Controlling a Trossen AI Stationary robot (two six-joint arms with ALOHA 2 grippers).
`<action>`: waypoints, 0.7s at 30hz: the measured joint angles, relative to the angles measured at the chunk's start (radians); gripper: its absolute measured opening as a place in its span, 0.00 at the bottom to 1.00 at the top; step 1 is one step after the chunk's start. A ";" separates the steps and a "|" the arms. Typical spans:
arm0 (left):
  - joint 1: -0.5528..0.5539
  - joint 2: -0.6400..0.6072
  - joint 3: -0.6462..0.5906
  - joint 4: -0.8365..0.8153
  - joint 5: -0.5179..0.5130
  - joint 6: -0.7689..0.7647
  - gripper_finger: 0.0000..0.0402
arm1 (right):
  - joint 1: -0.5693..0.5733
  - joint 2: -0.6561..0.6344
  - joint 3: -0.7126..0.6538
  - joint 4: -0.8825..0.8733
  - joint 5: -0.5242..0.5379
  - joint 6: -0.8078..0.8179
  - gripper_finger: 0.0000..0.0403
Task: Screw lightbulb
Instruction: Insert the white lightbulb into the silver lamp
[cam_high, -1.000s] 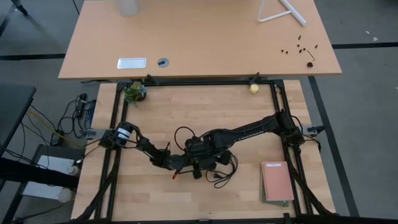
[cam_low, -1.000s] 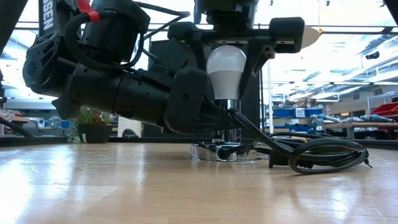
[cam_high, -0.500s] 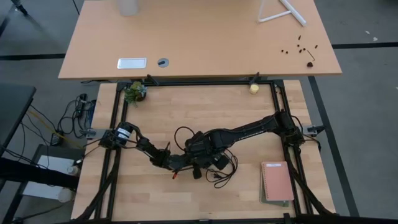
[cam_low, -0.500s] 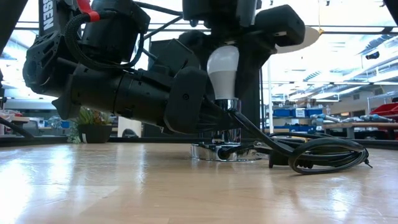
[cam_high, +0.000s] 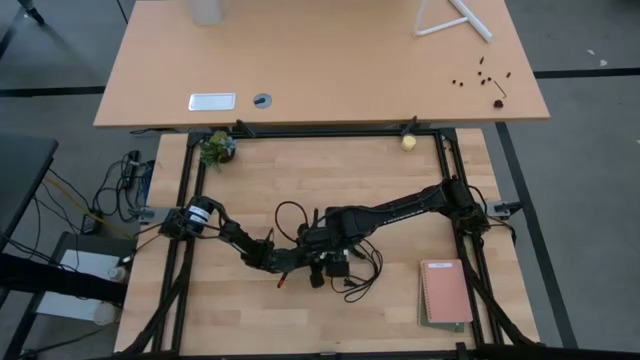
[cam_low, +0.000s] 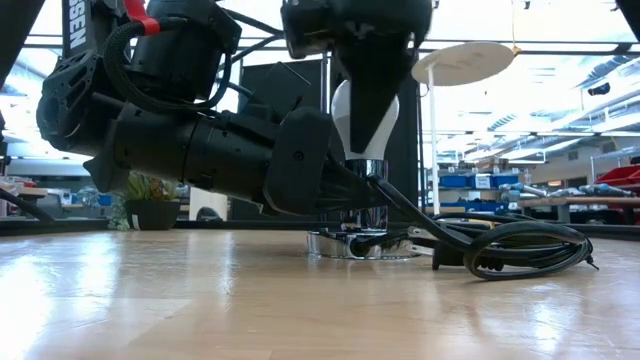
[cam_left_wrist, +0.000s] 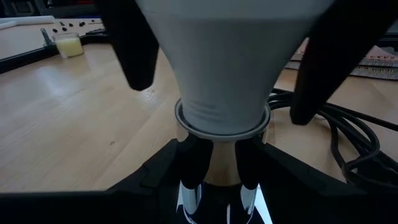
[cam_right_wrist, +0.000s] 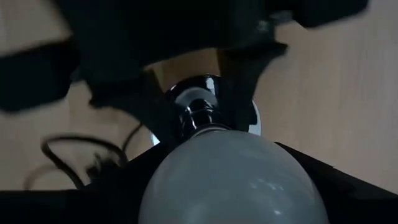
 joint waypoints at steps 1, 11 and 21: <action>0.000 0.000 0.000 0.000 0.000 0.000 0.46 | 0.000 0.000 0.000 0.000 0.000 0.062 0.68; 0.000 0.000 0.000 0.000 0.004 0.002 0.46 | -0.002 0.000 -0.001 0.000 -0.004 0.480 0.69; 0.000 0.000 0.000 0.000 -0.002 -0.004 0.46 | -0.016 0.000 0.000 -0.021 -0.024 0.386 0.77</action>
